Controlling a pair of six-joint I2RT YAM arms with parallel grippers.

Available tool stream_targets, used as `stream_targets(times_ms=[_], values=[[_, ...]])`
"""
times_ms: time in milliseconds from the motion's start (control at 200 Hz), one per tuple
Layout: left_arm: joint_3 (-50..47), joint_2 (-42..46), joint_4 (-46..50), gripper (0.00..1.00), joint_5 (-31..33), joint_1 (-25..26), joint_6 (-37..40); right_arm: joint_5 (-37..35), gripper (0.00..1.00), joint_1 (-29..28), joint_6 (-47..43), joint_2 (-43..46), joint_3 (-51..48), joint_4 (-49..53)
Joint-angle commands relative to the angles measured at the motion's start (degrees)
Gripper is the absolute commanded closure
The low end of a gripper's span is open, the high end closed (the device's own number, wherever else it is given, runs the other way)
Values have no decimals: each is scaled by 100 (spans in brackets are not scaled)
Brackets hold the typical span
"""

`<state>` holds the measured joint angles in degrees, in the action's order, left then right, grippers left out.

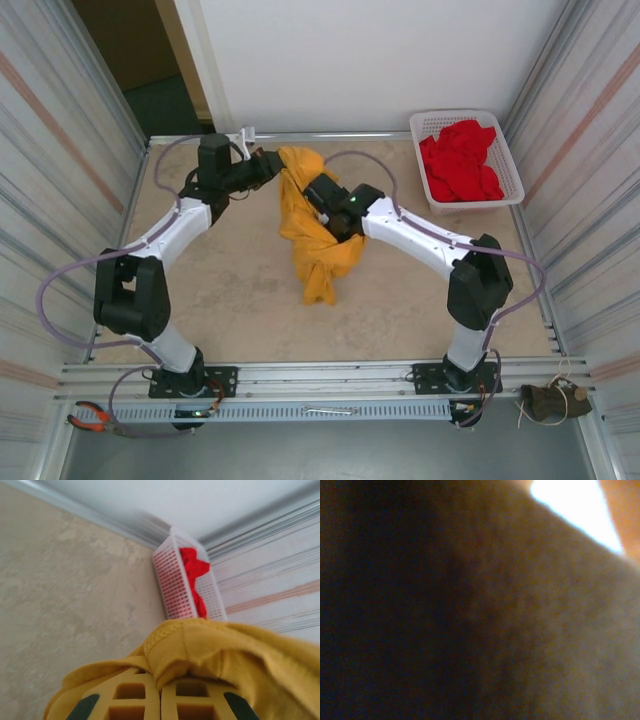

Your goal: Fold the inside-out t-shirt

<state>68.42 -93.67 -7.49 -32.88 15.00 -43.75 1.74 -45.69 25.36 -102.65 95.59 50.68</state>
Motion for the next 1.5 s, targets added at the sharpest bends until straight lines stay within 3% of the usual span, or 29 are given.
stream_targets(times_ms=[0, 50, 110, 165, 240, 446, 696, 847, 1037, 1262, 1363, 1418, 1498], values=[[-180, -306, 700, 92, -28, 126, 708, 98, 100, 315, 391, 477, 840, -330], [-312, -293, 722, 68, -195, 118, 833, 119, 100, 485, 683, 557, 977, -597], [-515, -64, 655, 48, -260, 63, 896, 62, 100, 677, 1037, 673, 971, -899], [-687, 288, 652, 36, -237, 0, 959, -78, 100, 812, 1341, 765, 919, -1072], [-902, 873, 712, 30, -78, -63, 1058, -191, 100, 943, 1679, 896, 741, -1341], [-1208, 2569, 970, 22, 680, 174, 1059, -673, 100, 958, 2226, 1049, 317, -1574], [-1447, 3473, 561, 19, 1673, 1636, 406, -1084, 100, 810, 2666, 939, -131, -2035], [-1834, 3313, 425, 19, 2379, 2318, 514, -897, 100, 815, 2576, 784, 424, -1904], [-1967, 2549, -559, 18, 2786, 3010, 669, -769, 100, 809, 2691, 732, 1005, -1874], [-1479, 1257, -1262, 13, 3424, 3597, 720, -613, 100, 788, 3616, 1050, -65, -2963], [-1461, 797, -1510, 22, 3394, 3596, 448, -710, 100, 751, 3799, 1285, -529, -3488], [-1618, 776, -1712, 26, 3179, 3591, 411, -750, 100, 773, 3774, 1421, -611, -3686], [-2221, 1194, -2000, 24, 3234, 3724, 268, -754, 100, 888, 3664, 1520, -494, -3609]])
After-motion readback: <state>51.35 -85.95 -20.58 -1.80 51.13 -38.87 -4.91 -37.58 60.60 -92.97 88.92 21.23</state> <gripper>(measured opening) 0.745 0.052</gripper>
